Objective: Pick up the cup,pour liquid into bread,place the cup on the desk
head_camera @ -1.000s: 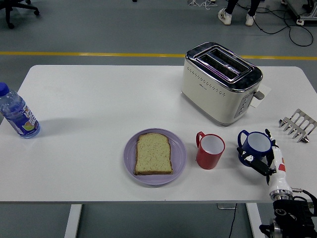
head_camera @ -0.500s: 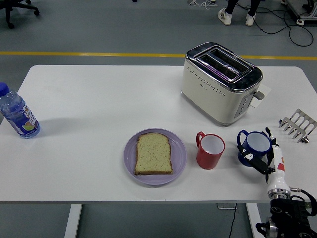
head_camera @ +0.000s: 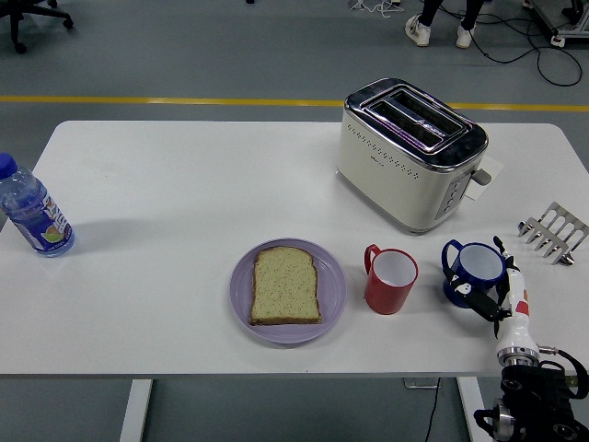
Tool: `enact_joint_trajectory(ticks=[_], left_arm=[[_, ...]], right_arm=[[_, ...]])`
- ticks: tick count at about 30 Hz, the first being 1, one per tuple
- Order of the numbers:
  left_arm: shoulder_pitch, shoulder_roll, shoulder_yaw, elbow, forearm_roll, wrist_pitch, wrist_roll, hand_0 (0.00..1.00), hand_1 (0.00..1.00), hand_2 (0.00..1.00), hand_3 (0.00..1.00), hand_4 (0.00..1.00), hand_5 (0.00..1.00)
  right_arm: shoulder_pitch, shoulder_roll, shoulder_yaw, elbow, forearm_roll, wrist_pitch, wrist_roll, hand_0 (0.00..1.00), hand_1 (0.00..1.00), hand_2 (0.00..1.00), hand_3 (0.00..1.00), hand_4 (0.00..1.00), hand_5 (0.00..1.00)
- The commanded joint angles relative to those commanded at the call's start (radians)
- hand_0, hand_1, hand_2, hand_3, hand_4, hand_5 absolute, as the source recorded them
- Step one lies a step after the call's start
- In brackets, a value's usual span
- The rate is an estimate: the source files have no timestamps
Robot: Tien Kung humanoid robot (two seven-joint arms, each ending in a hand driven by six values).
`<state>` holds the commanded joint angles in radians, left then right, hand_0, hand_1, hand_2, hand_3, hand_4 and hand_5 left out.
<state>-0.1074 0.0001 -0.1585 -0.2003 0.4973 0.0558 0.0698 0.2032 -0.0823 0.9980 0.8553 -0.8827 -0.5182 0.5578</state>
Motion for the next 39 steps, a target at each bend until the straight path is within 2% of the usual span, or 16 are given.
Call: enact_joint_trajectory(ticks=[9,10,15,16,21,22,32,33,34,37,39], left_arm=[[-0.002,0.0,-0.001,0.0,0.003,0.0,0.0,0.635,0.645,0.657,0.551,0.323,0.84],[-0.002,0.0,-0.001,0.0,0.003,0.0,0.0,0.635,0.646,0.657,0.553,0.323,0.84],[-0.003,0.0,-0.003,-0.001,0.004,0.0,0.0,0.635,0.646,0.657,0.553,0.323,0.84],[-0.003,0.0,-0.003,0.0,0.003,0.0,0.0,0.635,0.645,0.657,0.551,0.323,0.84],[-0.004,0.0,-0.004,0.0,0.004,0.0,0.0,0.635,0.645,0.657,0.551,0.323,0.84],[-0.004,0.0,-0.004,0.0,0.004,0.0,0.0,0.635,0.646,0.657,0.551,0.323,0.84],[-0.002,0.0,-0.007,0.0,0.007,0.0,0.0,0.635,0.646,0.657,0.552,0.322,0.839],[-0.002,0.0,-0.008,0.0,0.007,0.0,0.0,0.635,0.646,0.657,0.552,0.322,0.839],[-0.001,0.0,-0.009,0.0,0.007,0.0,0.0,0.635,0.646,0.657,0.551,0.322,0.839],[0.001,0.0,-0.009,0.0,0.007,0.0,0.0,0.635,0.646,0.657,0.551,0.322,0.839],[0.003,0.0,-0.008,0.0,0.008,0.0,0.0,0.635,0.646,0.657,0.551,0.322,0.839]], right_arm=[[0.013,0.003,-0.009,-0.021,0.013,-0.004,0.006,0.837,0.686,0.823,0.928,0.934,0.086],[0.013,0.003,-0.01,-0.023,0.016,-0.004,0.005,0.735,0.616,0.745,0.866,0.922,0.08],[0.015,0.003,-0.012,-0.03,0.038,-0.011,0.022,0.735,0.616,0.745,0.866,0.922,0.08],[0.015,0.002,-0.012,-0.03,0.042,-0.013,0.027,0.567,0.532,0.638,0.706,0.865,0.039],[0.015,0.001,-0.009,-0.029,0.055,-0.017,0.039,0.567,0.532,0.638,0.706,0.865,0.039],[0.015,0.001,-0.008,-0.029,0.057,-0.018,0.041,0.516,0.501,0.601,0.658,0.787,0.002],[0.01,-0.009,0.005,-0.012,0.054,-0.03,0.05,0.485,0.485,0.587,0.63,0.769,0.002],[0.007,-0.013,0.011,-0.004,0.048,-0.029,0.045,0.485,0.485,0.587,0.63,0.769,0.002],[0.006,-0.015,0.013,0.0,0.045,-0.029,0.043,0.423,0.441,0.563,0.564,0.729,0.002],[0.0,-0.022,0.024,0.019,0.029,-0.026,0.03,0.423,0.441,0.563,0.564,0.729,0.002],[-0.013,-0.041,0.043,0.057,0.0,-0.025,0.009,0.423,0.441,0.563,0.564,0.729,0.002]])
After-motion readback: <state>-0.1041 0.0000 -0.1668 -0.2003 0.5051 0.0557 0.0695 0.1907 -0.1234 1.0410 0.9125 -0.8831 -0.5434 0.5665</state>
